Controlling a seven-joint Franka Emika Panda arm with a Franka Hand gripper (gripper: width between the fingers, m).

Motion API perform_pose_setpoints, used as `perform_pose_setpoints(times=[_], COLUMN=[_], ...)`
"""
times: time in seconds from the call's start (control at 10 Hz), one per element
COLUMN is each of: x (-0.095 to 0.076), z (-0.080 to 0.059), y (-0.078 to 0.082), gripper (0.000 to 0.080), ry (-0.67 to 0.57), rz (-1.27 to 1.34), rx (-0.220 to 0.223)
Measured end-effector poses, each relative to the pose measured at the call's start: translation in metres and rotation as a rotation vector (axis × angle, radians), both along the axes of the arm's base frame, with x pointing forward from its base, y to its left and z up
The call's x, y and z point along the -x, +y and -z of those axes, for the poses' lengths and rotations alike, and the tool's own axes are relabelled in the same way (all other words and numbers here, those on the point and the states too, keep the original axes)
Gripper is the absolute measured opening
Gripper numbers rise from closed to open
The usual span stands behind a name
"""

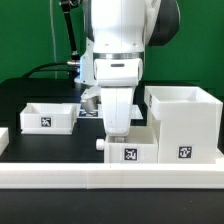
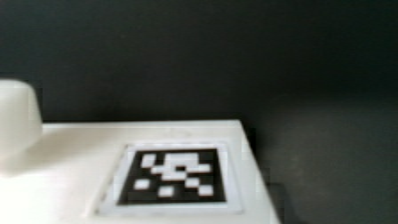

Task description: Assemble drawer

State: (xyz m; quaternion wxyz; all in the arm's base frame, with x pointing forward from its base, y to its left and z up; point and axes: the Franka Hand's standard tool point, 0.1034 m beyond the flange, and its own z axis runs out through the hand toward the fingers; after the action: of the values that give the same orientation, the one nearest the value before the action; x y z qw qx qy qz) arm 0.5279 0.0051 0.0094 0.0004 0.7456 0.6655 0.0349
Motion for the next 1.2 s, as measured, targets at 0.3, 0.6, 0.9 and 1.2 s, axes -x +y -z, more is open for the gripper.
perform_pose_setpoints(times=[0.3,0.6,0.9,1.2], x=[-0.0002,-0.0004,-0.0001,0.0007], z=[-0.0004,-0.0007,-0.0006,-0.0005], y=[0.0004,-0.0037,-0.0041,-0.0003], gripper=[0.0042,0.0042,0.0042,0.0042], ry=[-0.002,0.011,0.014,0.038], rz=[-0.031,-0.042,-0.042,-0.034], rx=[0.012,0.023,0.023,0.025])
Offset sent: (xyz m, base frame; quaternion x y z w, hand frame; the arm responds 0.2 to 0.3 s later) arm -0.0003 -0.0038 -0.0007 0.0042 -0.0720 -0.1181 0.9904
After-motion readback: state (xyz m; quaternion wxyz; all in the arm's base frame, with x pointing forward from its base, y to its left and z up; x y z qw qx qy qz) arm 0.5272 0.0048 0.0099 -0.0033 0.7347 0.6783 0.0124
